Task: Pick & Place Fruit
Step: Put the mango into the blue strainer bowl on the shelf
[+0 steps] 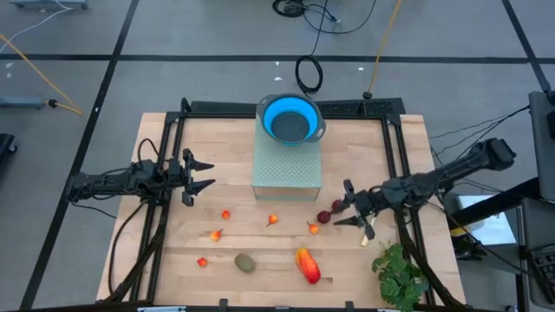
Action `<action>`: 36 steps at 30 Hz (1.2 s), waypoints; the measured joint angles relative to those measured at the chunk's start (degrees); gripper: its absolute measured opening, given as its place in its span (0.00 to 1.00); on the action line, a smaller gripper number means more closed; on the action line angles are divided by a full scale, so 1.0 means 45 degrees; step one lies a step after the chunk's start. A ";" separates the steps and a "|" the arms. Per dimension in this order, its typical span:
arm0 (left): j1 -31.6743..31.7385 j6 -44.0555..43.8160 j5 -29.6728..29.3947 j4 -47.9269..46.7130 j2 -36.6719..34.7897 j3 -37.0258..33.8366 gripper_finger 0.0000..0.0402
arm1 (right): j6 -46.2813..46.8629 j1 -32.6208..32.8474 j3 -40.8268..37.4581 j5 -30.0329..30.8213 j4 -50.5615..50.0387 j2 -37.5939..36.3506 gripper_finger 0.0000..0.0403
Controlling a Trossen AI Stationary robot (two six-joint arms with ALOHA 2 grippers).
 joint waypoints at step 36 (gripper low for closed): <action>-0.0002 0.0000 0.0005 0.0000 -0.0001 -0.0002 0.58 | 0.3471 0.3420 0.4979 0.2082 -0.1951 0.5876 0.00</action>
